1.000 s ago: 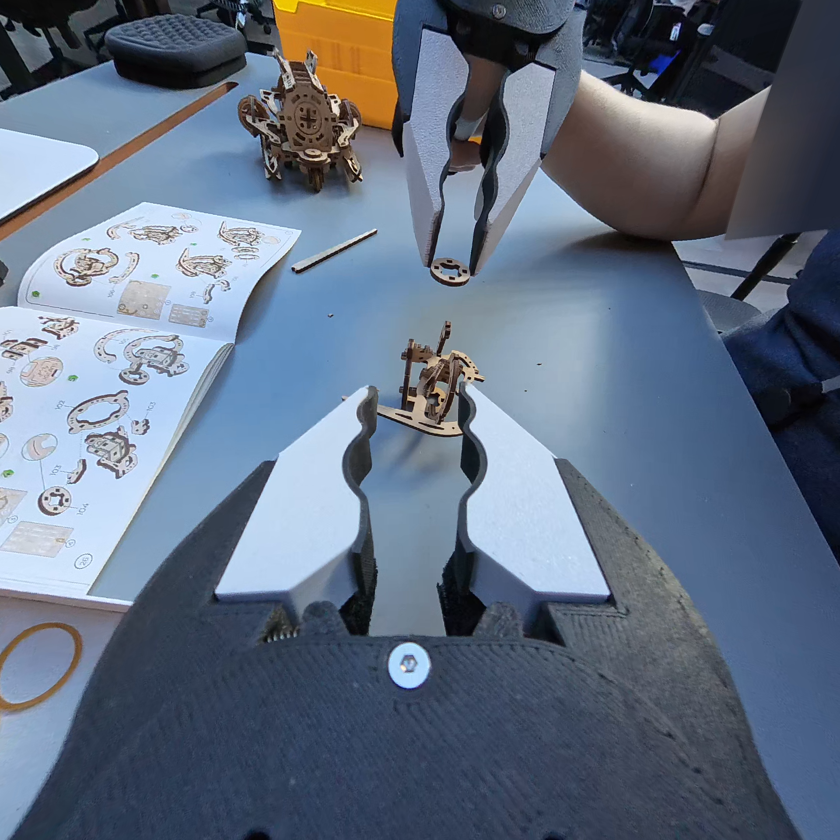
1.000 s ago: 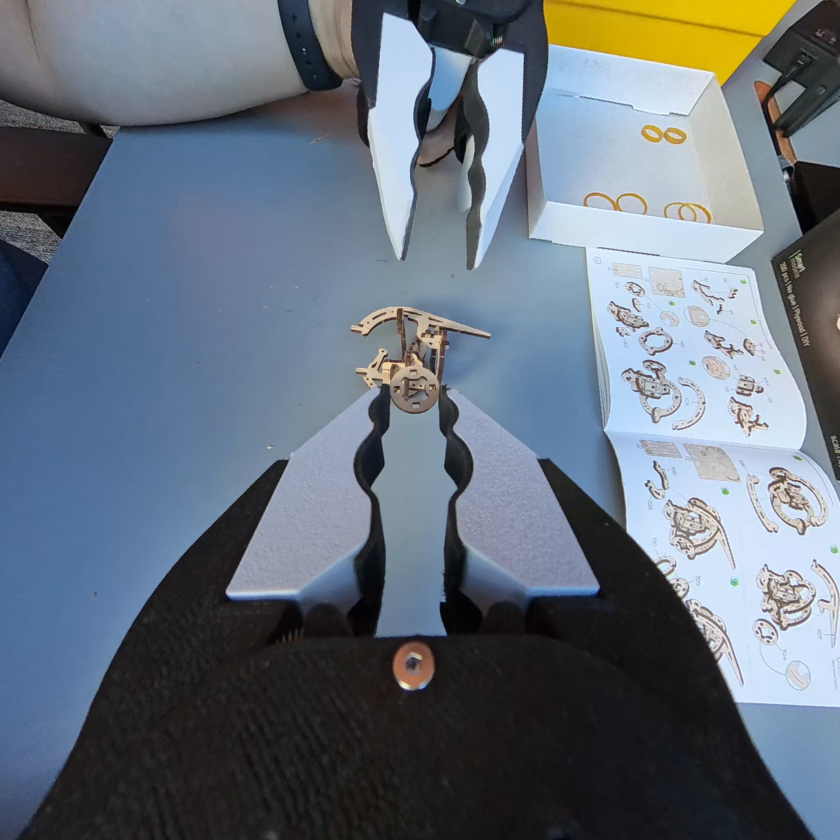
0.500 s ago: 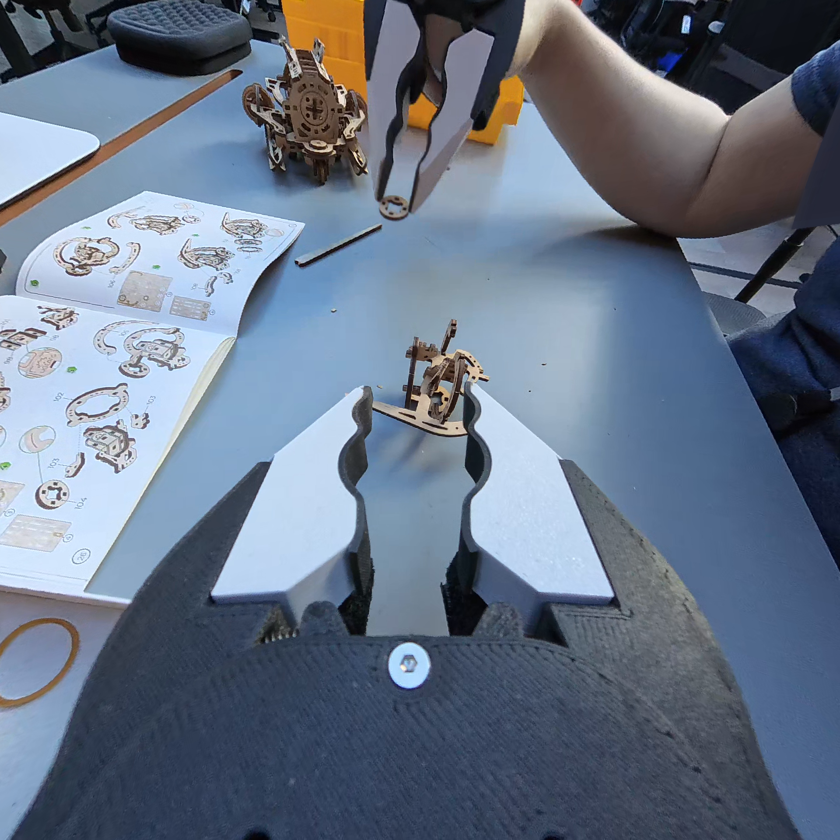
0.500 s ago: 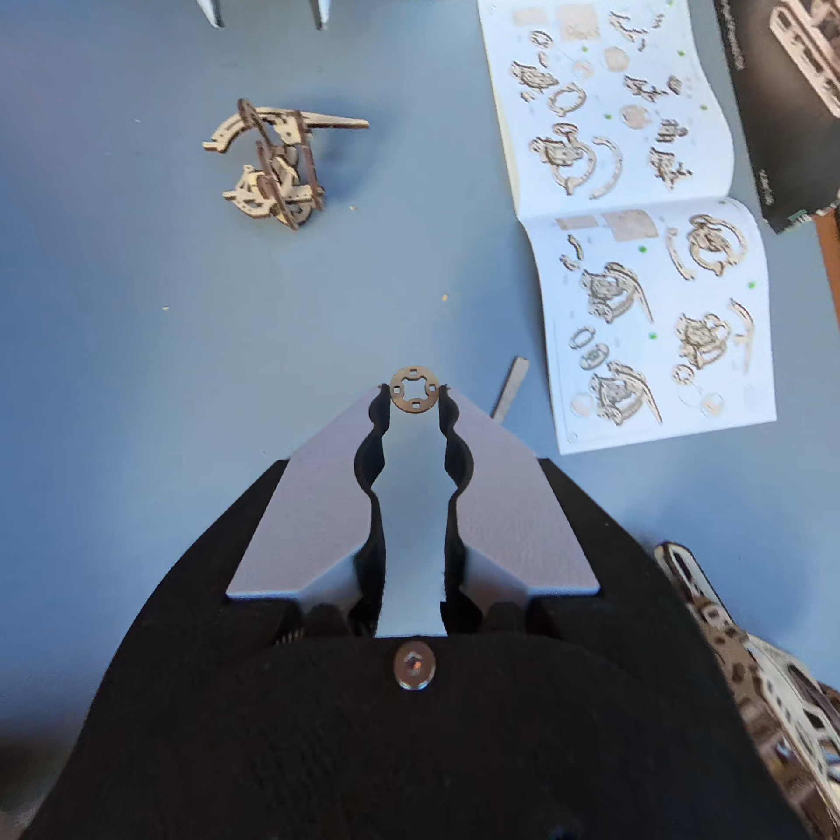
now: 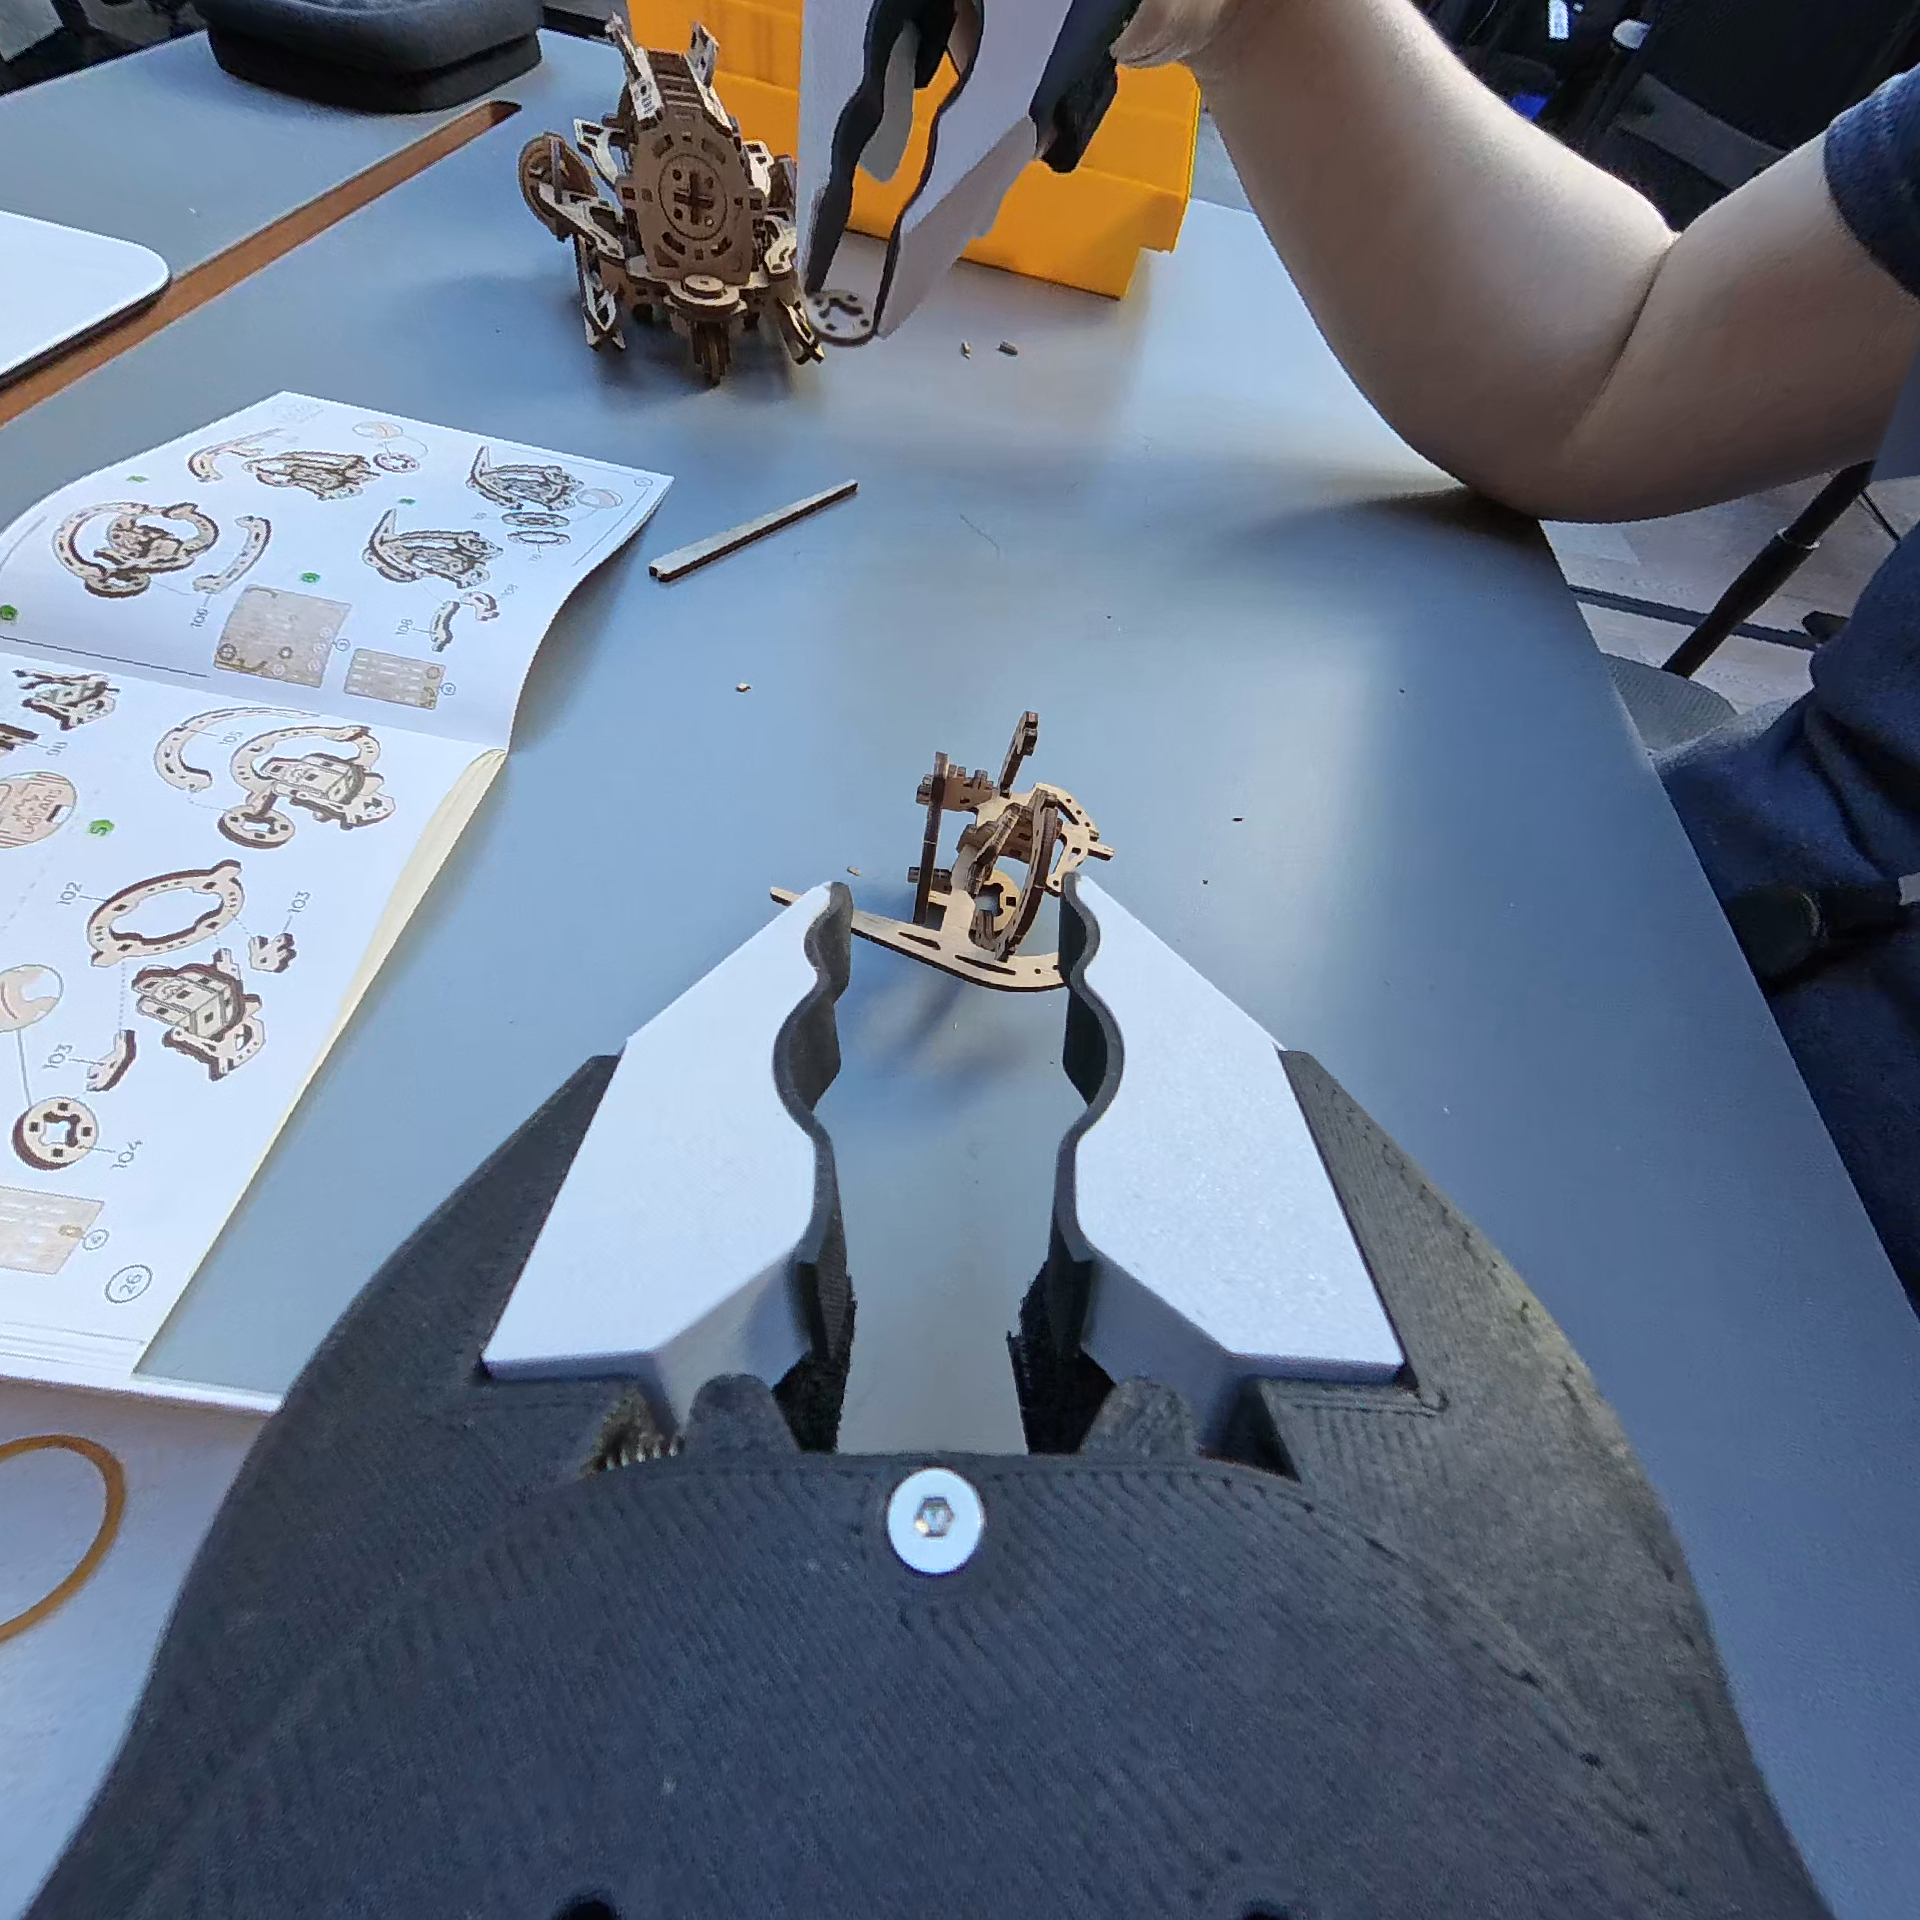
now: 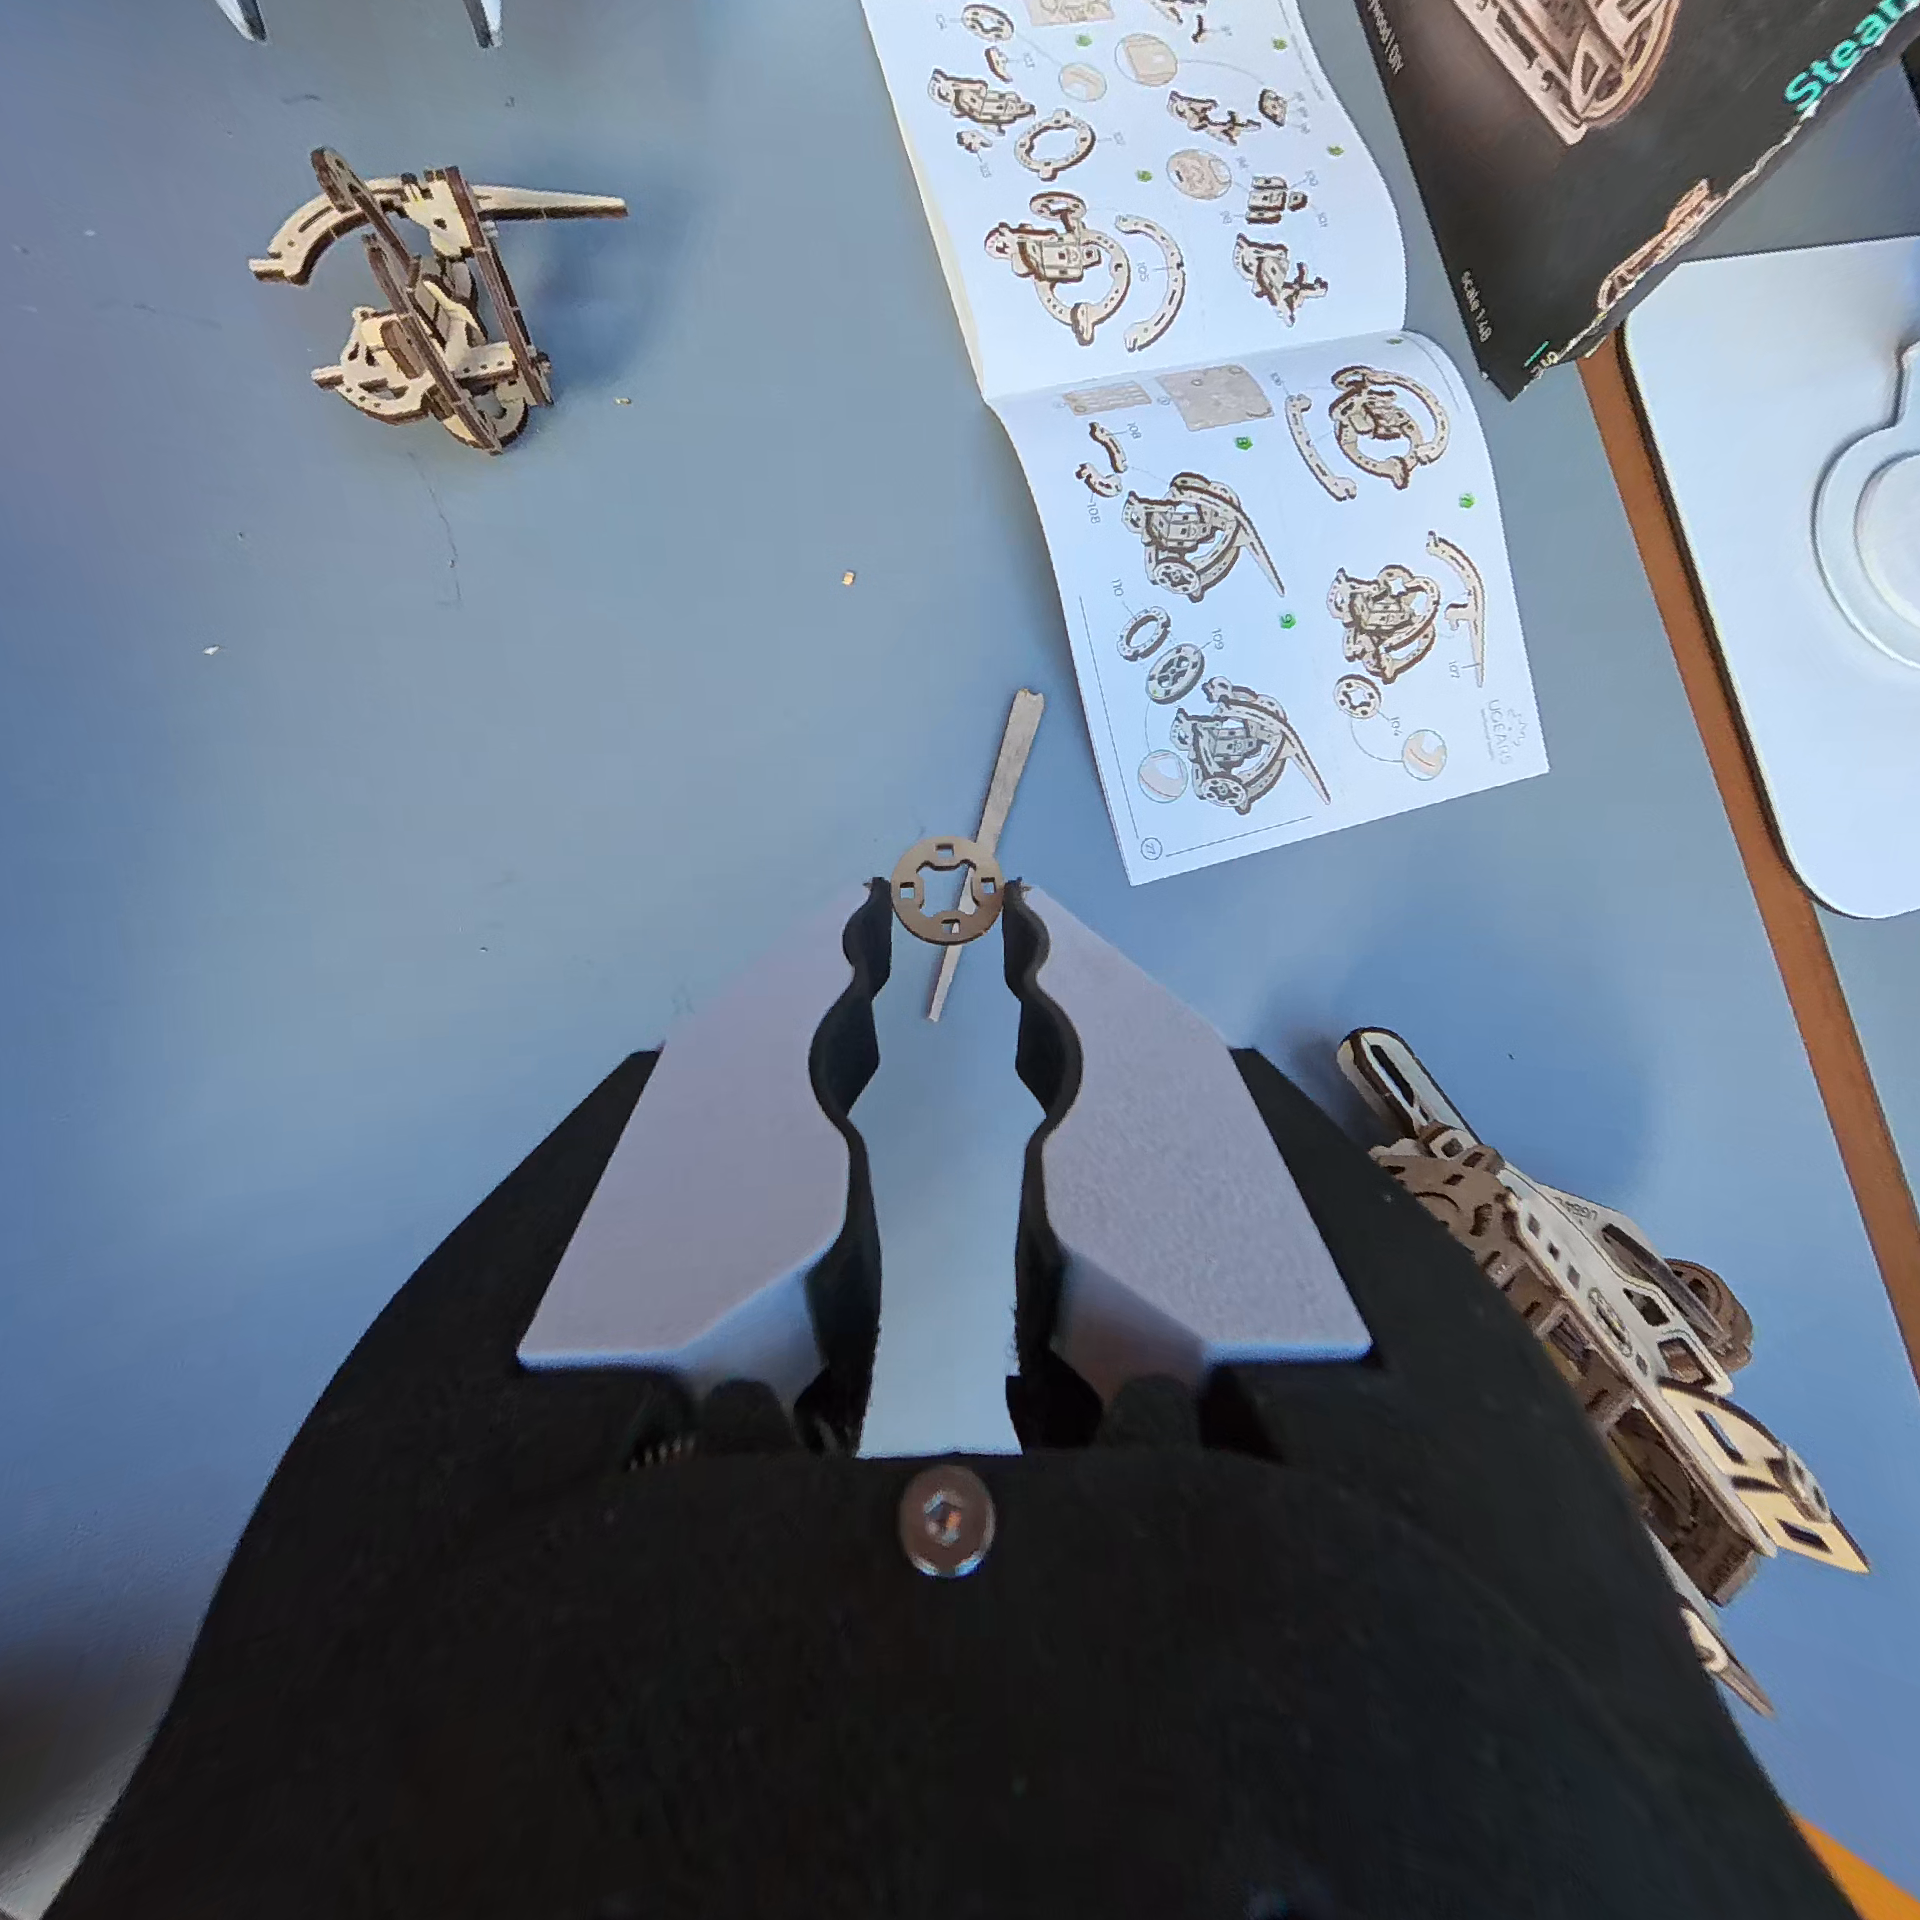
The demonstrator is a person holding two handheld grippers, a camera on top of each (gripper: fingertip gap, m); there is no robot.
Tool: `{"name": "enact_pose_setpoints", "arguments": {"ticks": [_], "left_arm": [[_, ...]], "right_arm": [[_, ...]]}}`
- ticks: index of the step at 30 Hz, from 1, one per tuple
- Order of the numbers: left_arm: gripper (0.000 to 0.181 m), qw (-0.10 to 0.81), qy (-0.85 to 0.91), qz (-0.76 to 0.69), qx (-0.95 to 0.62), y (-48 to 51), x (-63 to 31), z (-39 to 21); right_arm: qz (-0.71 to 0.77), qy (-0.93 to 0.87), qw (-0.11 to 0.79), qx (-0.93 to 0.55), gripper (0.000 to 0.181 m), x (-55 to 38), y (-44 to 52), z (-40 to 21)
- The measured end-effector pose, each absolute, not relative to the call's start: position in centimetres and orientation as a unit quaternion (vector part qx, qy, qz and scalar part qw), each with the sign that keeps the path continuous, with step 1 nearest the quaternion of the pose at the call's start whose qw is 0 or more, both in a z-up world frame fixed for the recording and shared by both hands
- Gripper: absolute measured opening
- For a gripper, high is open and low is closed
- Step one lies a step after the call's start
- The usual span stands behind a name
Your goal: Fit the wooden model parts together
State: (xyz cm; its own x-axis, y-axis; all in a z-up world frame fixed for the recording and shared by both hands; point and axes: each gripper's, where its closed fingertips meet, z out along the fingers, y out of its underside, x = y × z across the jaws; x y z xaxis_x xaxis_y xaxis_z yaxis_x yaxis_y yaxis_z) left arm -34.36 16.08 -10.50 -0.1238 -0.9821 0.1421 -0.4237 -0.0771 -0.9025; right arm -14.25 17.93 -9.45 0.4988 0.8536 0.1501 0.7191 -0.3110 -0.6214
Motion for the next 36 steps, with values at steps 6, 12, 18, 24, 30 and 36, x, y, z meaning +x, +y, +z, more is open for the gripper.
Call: {"name": "enact_pose_setpoints", "arguments": {"ticks": [6, 12, 18, 24, 30, 36], "left_arm": [[0.039, 0.309, 0.605, -0.444, -0.584, 16.0, -34.3, -10.8], [0.038, 0.306, 0.605, -0.445, -0.586, 16.0, -34.3, -10.9], [0.038, 0.309, 0.579, -0.475, -0.586, 16.3, -33.8, -10.3], [0.044, 0.301, 0.572, -0.474, -0.598, 16.6, -34.0, -10.4], [0.049, 0.281, 0.591, -0.454, -0.605, 16.3, -34.0, -11.8], [0.049, 0.28, 0.599, -0.455, -0.596, 15.7, -33.3, -11.9]], "right_arm": [[0.099, -0.497, 0.32, -0.801, 0.02, -14.4, 17.8, -9.4], [0.105, -0.491, 0.327, -0.801, 0.02, -14.3, 17.8, -9.2], [0.156, -0.408, 0.44, -0.784, 0.02, -15.4, 17.6, -7.7], [0.15, -0.348, 0.496, -0.781, 0.02, -14.7, 18.4, -9.3], [0.14, -0.374, 0.511, -0.761, 0.02, -18.2, 18.0, -10.1], [0.166, -0.405, 0.518, -0.735, 0.02, -21.2, 17.1, -10.5]]}}
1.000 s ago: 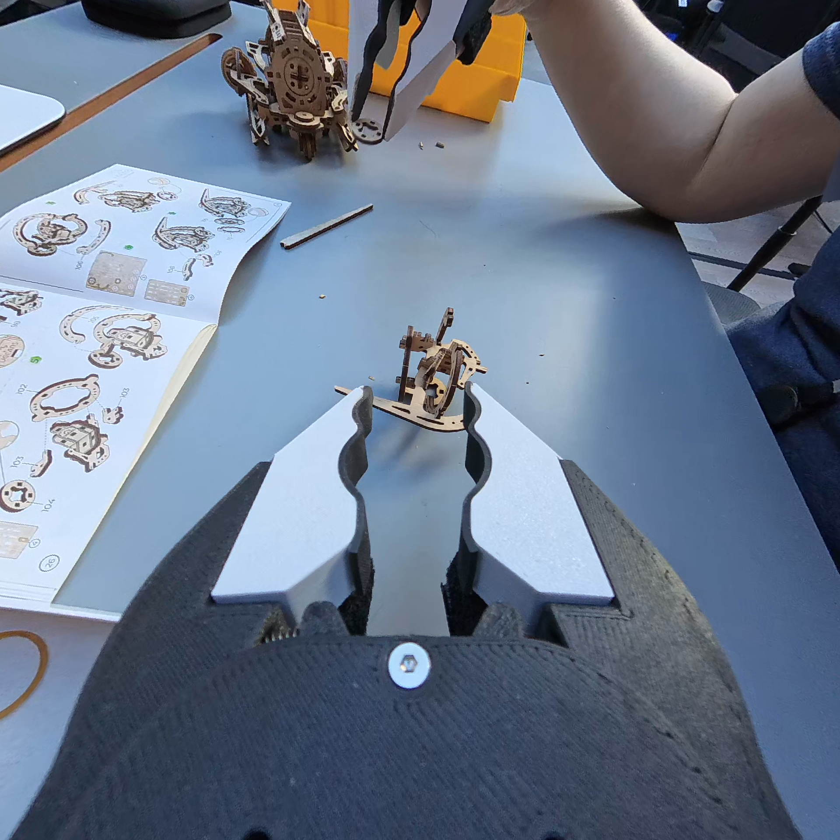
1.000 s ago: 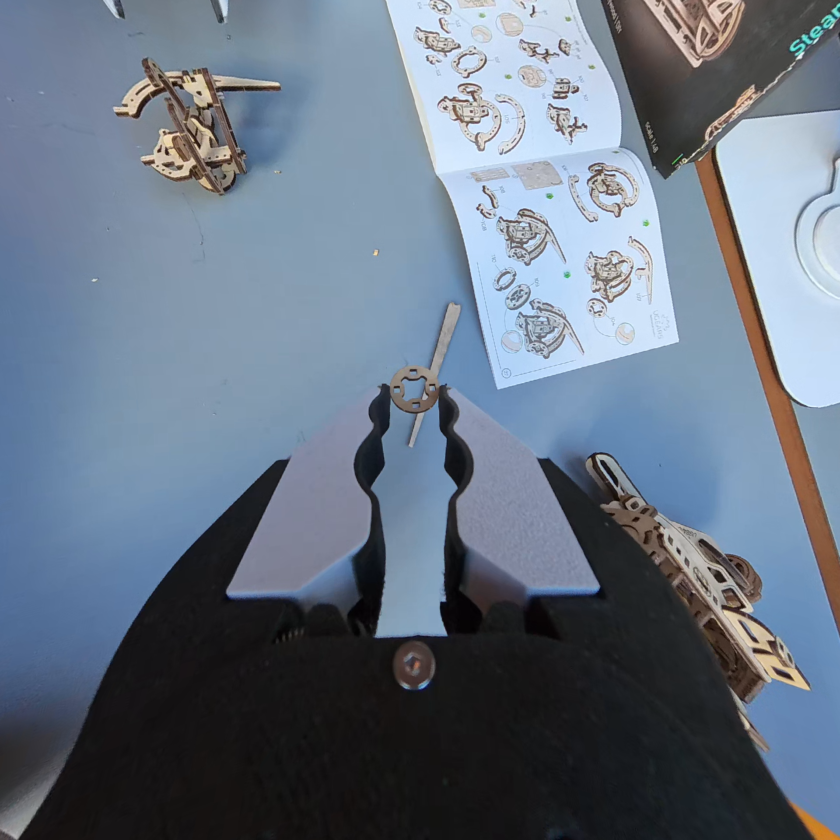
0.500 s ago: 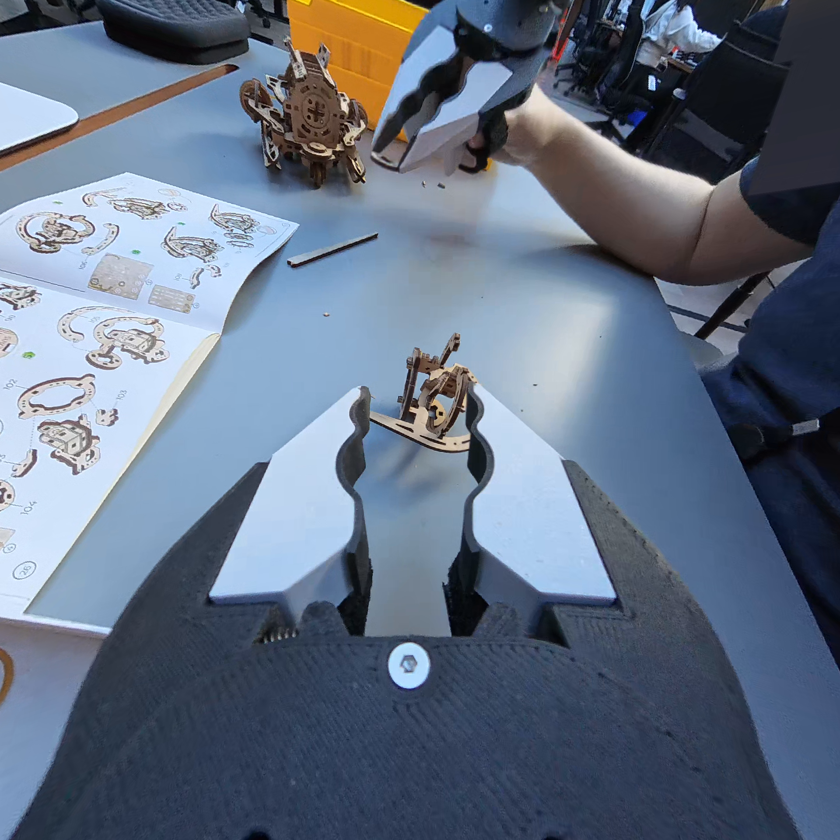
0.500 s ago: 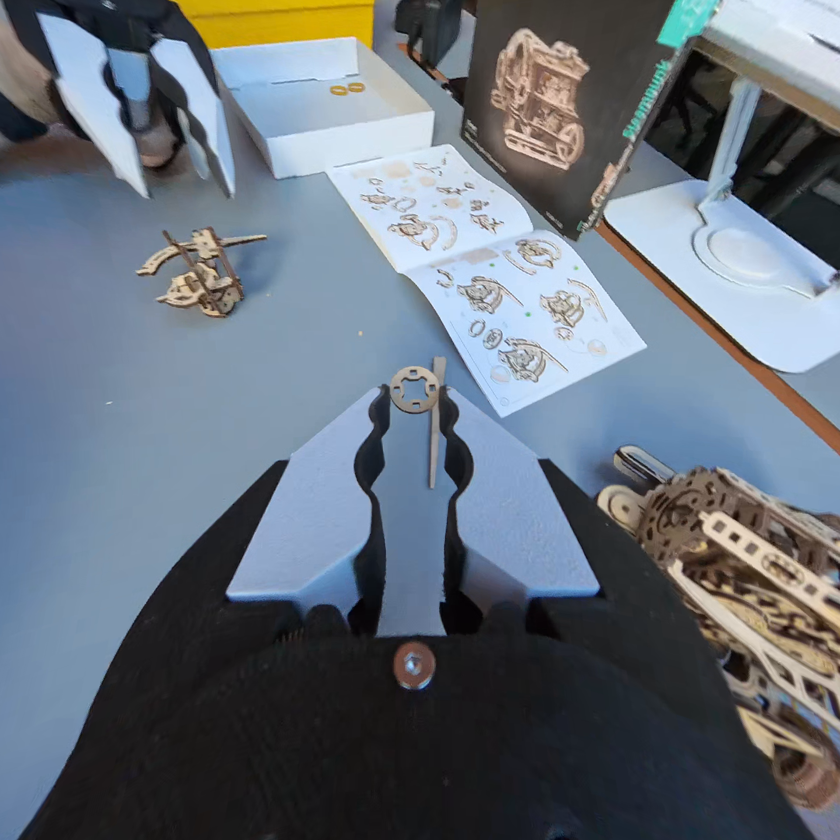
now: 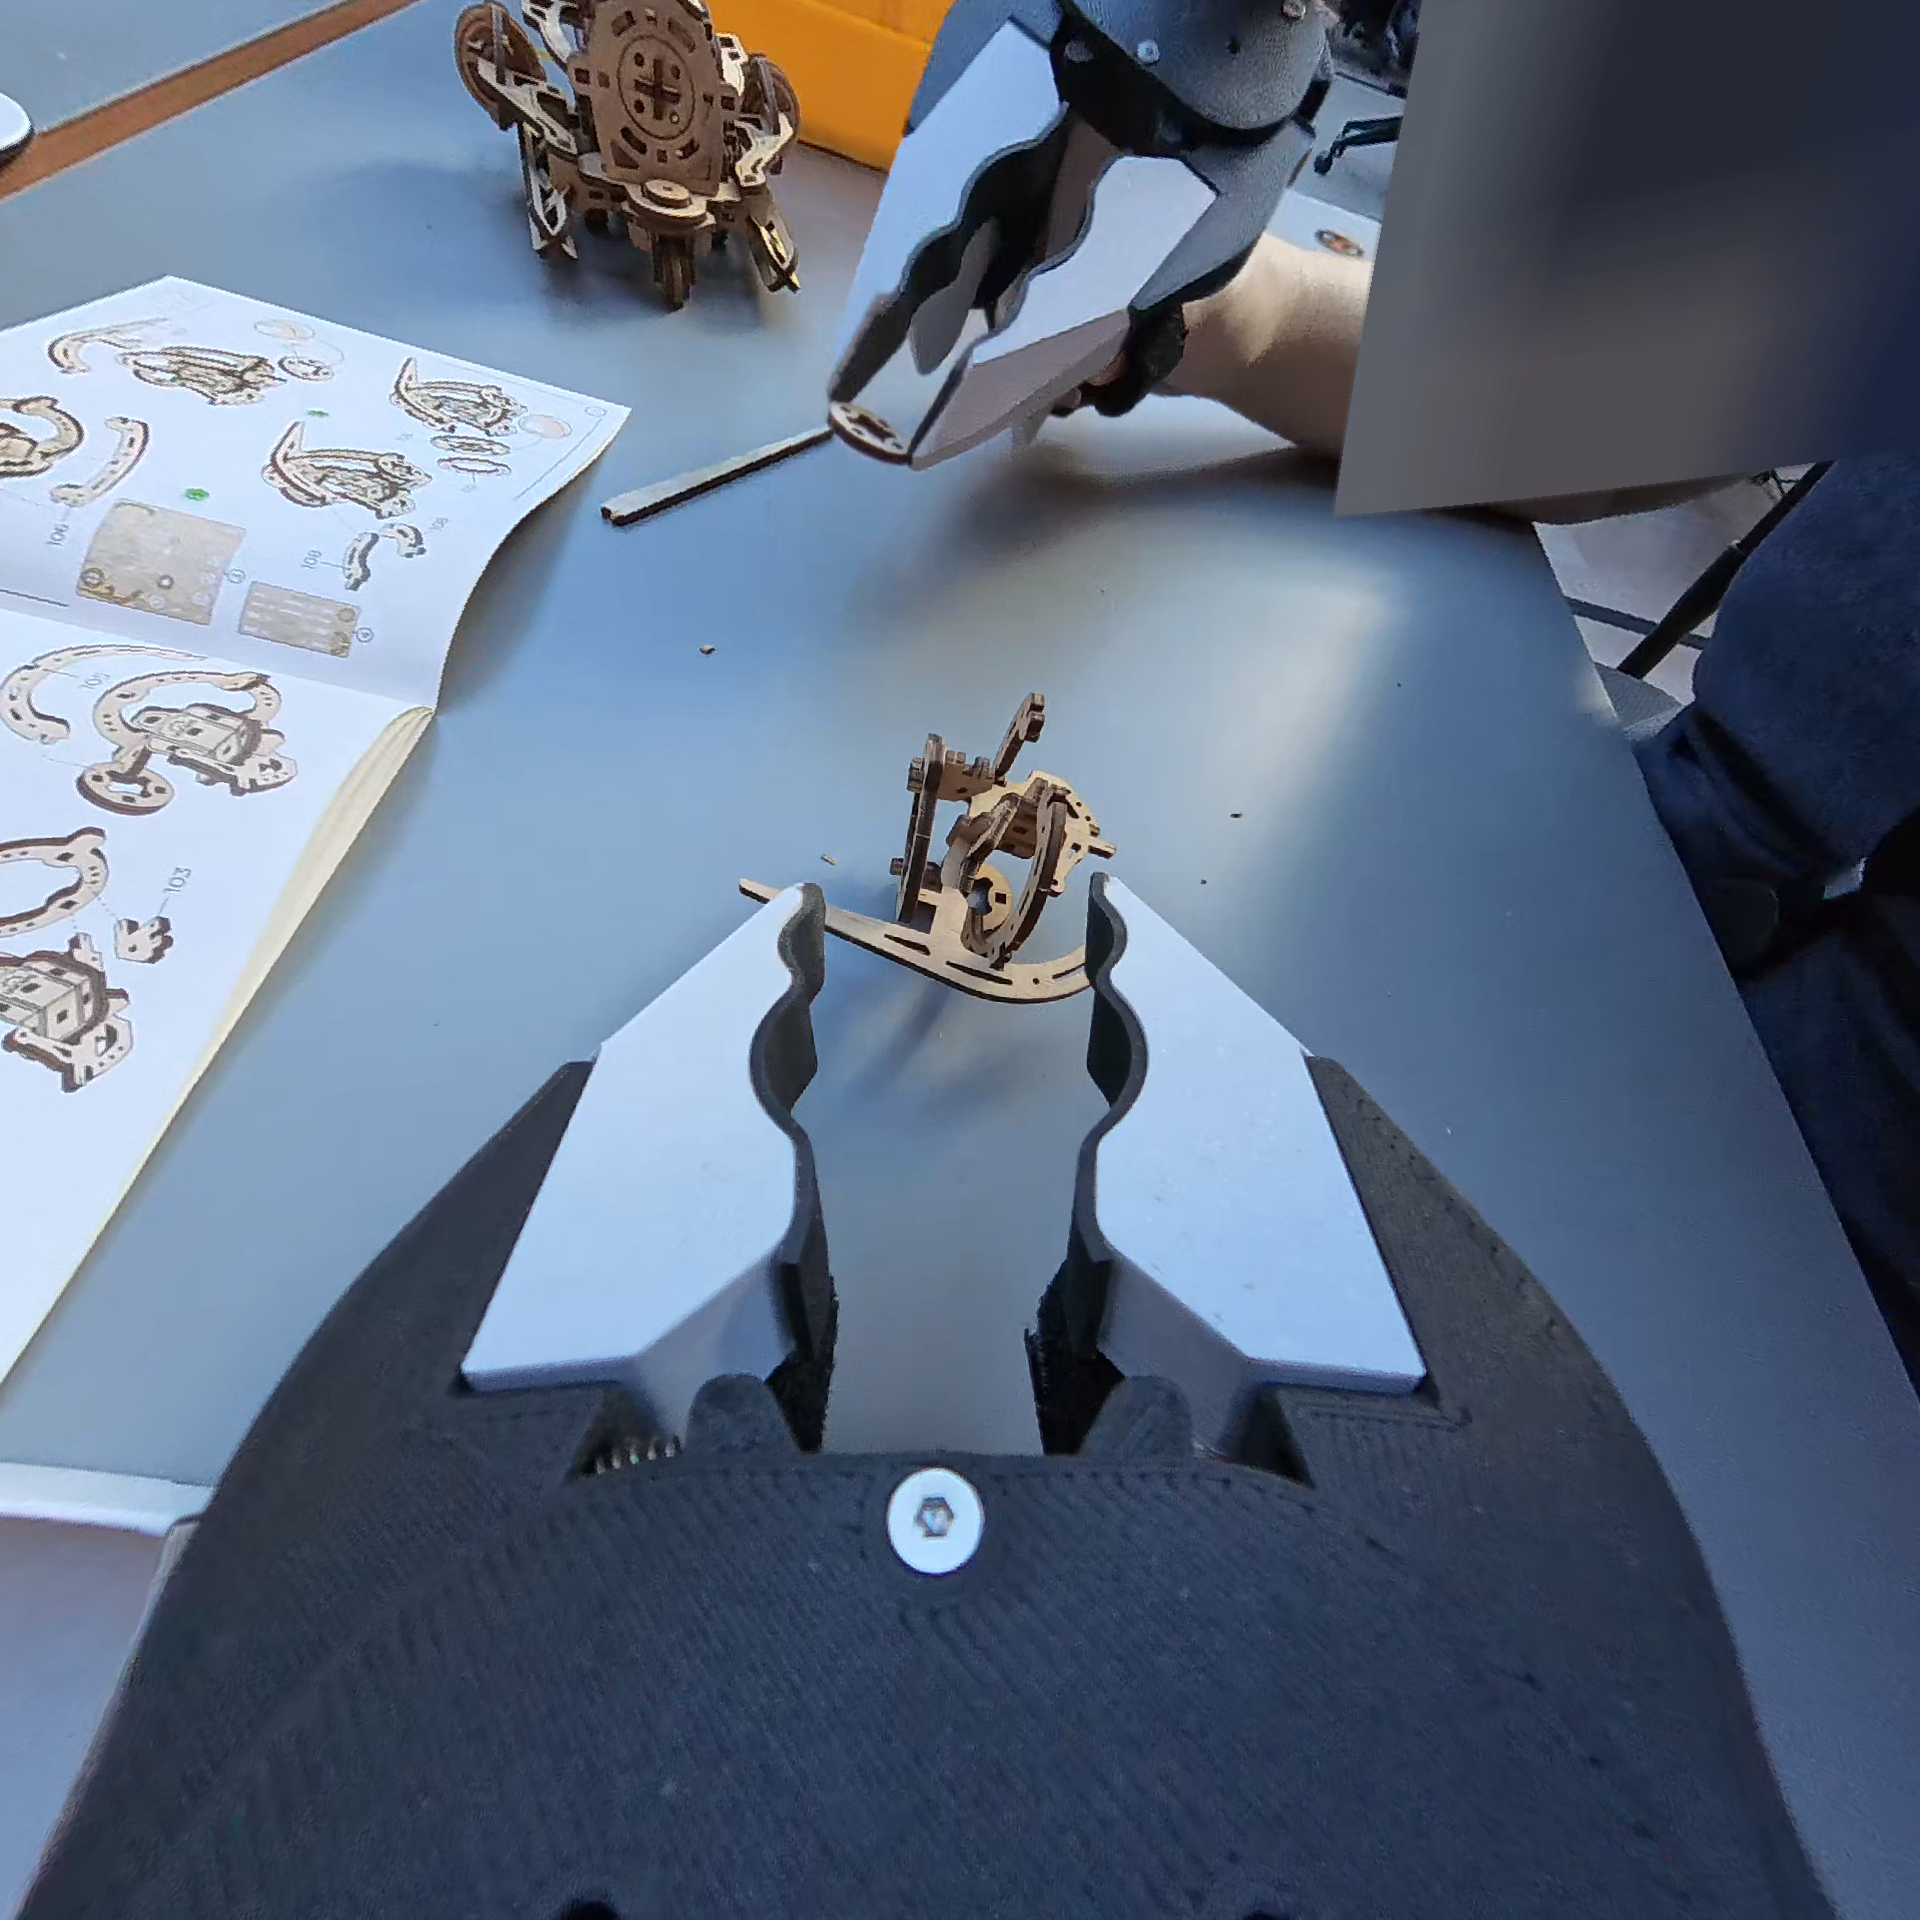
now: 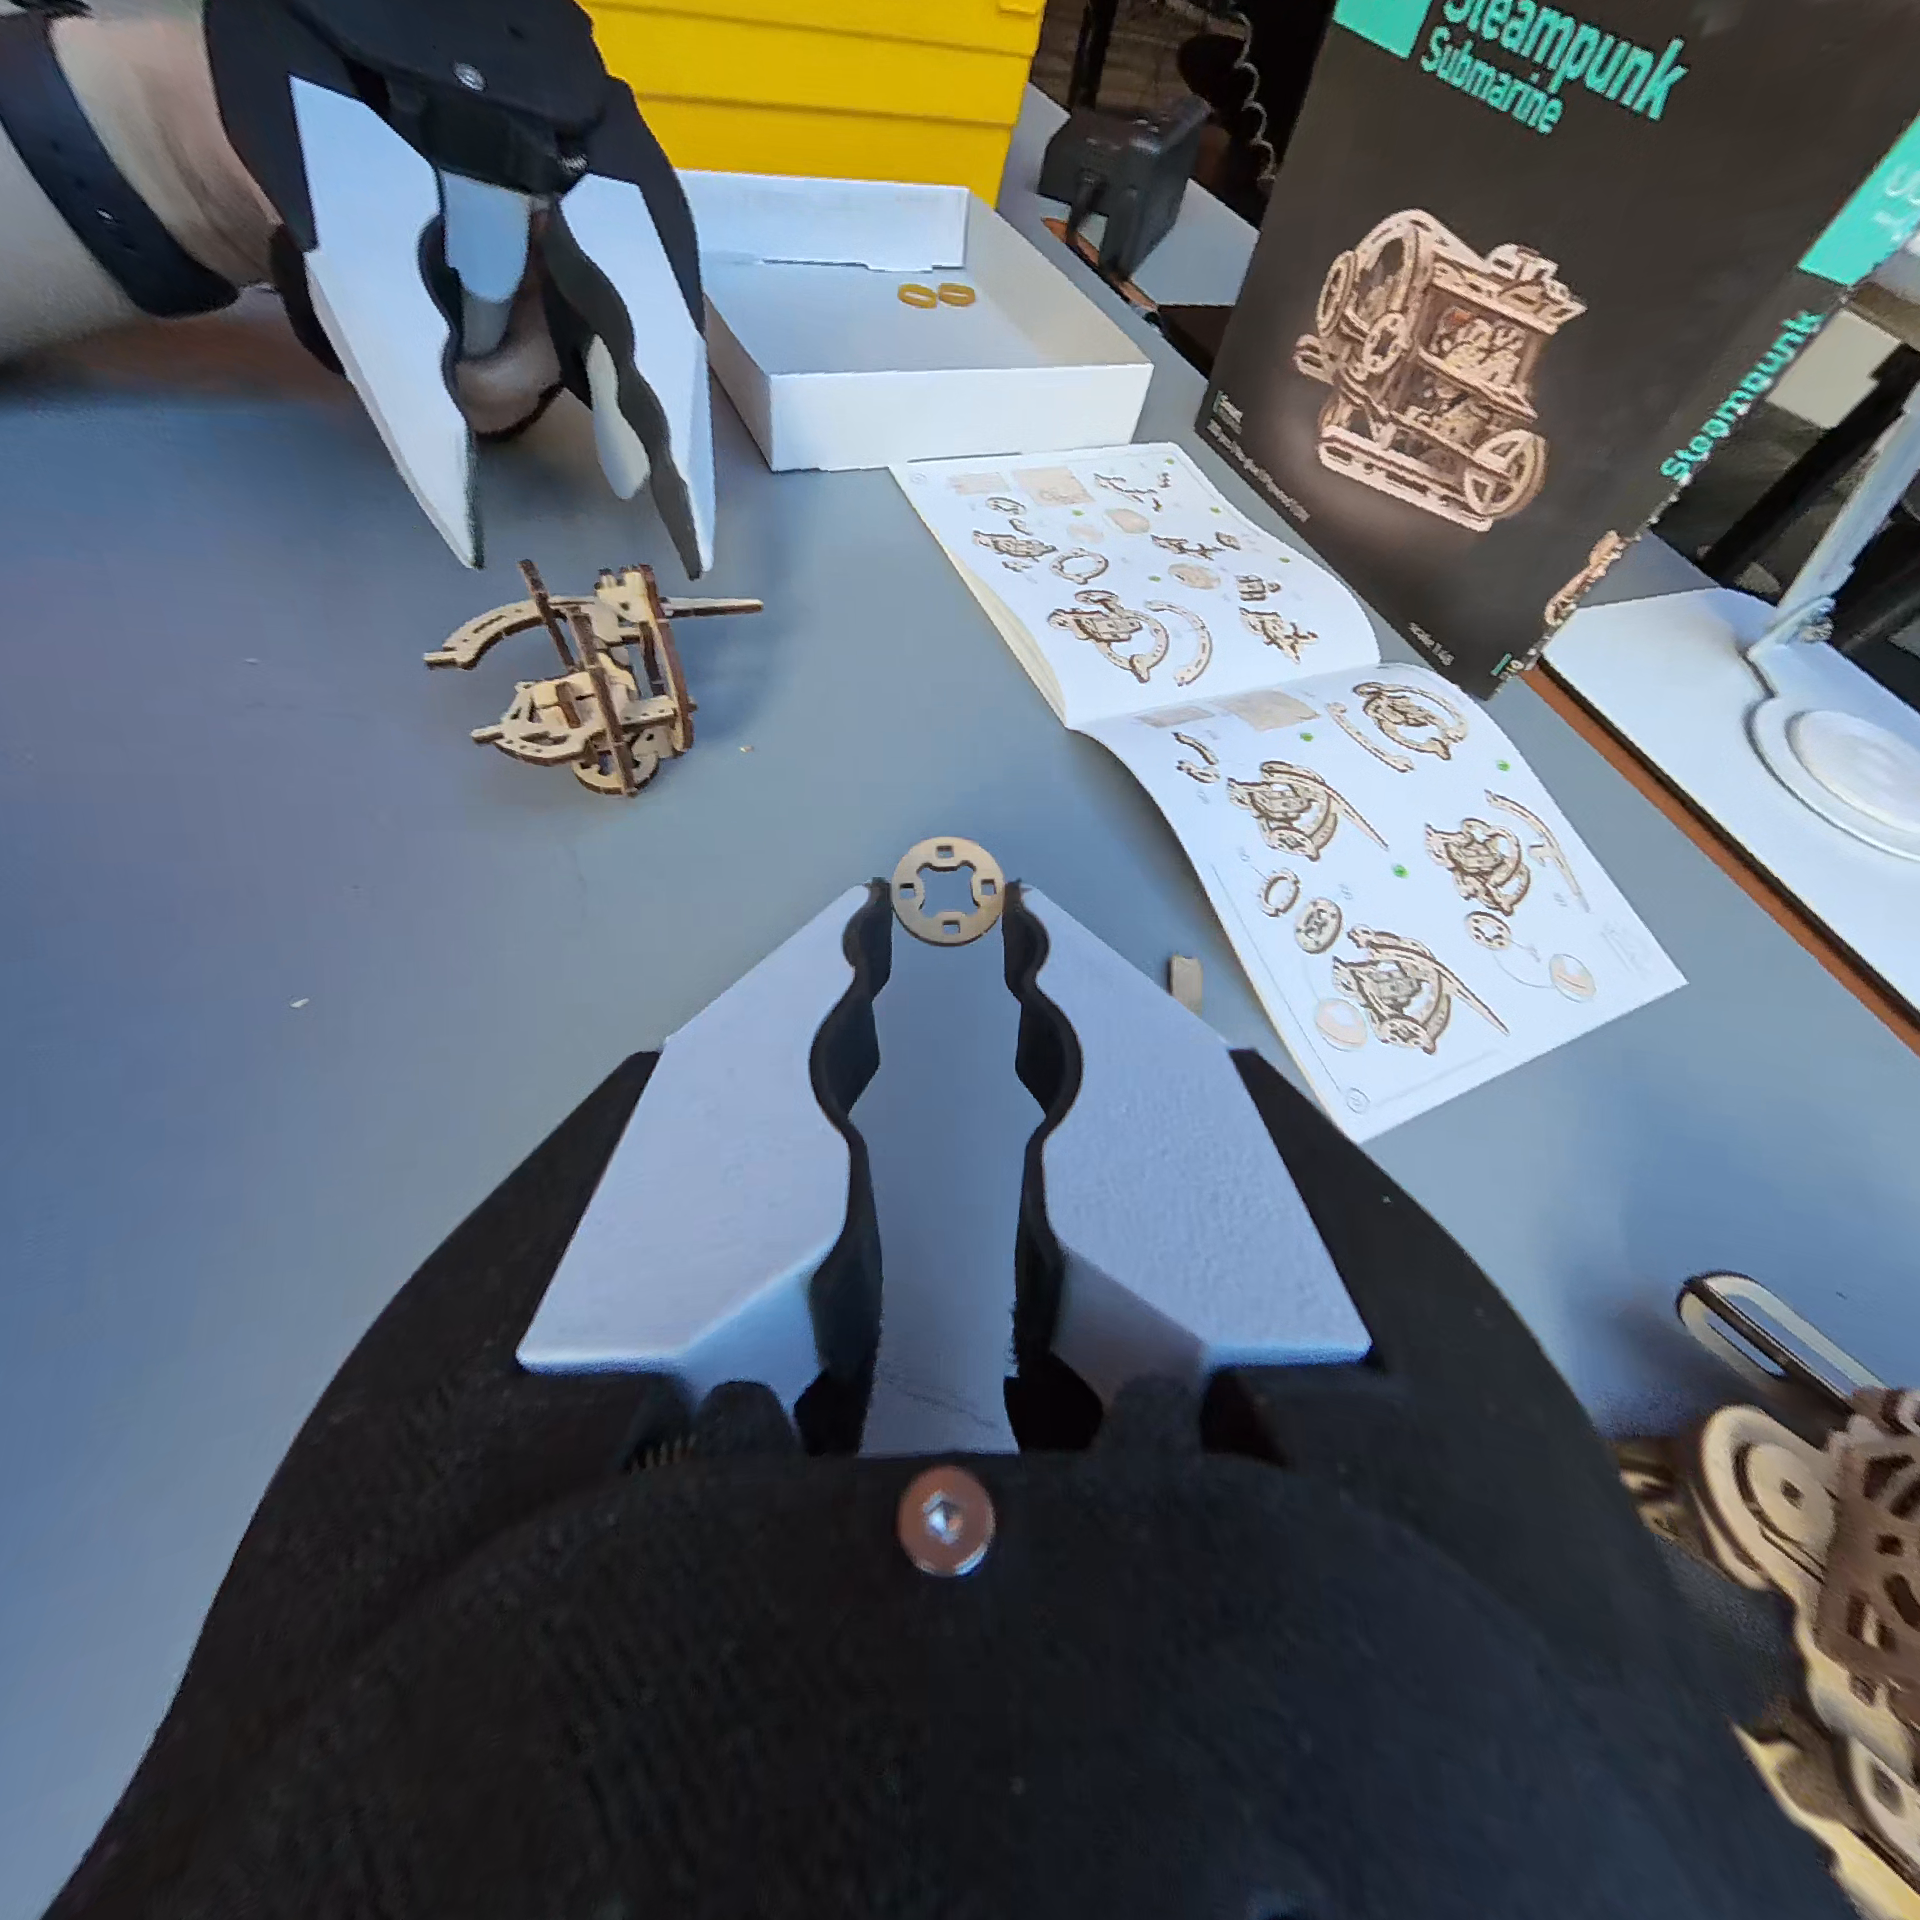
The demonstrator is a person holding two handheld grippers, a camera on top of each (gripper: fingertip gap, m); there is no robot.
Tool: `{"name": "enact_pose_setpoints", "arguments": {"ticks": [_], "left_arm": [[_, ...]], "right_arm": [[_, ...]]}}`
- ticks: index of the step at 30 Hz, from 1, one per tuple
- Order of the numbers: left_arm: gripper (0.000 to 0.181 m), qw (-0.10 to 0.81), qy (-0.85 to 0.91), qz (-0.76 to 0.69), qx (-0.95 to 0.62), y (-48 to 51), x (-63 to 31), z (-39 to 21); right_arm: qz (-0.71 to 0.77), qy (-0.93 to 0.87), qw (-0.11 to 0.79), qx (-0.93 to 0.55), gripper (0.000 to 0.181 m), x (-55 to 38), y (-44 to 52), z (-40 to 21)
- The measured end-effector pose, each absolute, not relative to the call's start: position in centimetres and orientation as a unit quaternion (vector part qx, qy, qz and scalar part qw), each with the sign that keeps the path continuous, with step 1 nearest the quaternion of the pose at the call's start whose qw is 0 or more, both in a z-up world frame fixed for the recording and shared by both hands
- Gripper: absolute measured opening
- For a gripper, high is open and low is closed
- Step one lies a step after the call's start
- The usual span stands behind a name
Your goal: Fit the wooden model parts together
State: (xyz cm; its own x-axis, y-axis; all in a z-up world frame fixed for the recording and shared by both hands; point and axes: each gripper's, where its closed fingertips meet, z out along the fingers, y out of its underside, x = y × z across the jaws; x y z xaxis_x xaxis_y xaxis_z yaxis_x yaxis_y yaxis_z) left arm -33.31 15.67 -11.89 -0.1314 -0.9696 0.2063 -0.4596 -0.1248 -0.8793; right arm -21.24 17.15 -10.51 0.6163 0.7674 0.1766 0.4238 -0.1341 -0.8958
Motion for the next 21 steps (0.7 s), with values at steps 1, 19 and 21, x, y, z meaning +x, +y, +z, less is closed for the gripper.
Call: {"name": "enact_pose_setpoints", "arguments": {"ticks": [1, 19, 21], "left_arm": [[0.049, 0.281, 0.6, -0.453, -0.596, 15.7, -33.3, -11.9], [0.041, 0.282, 0.611, -0.45, -0.588, 15.2, -32.9, -12.1], [0.041, 0.282, 0.61, -0.451, -0.587, 15.2, -32.9, -12.0]], "right_arm": [[0.175, -0.408, 0.521, -0.729, 0.02, -21.7, 16.9, -10.4], [0.154, -0.46, 0.507, -0.712, 0.02, -23.1, 16.3, -12.0], [0.152, -0.463, 0.506, -0.712, 0.02, -23.1, 16.3, -12.1]]}}
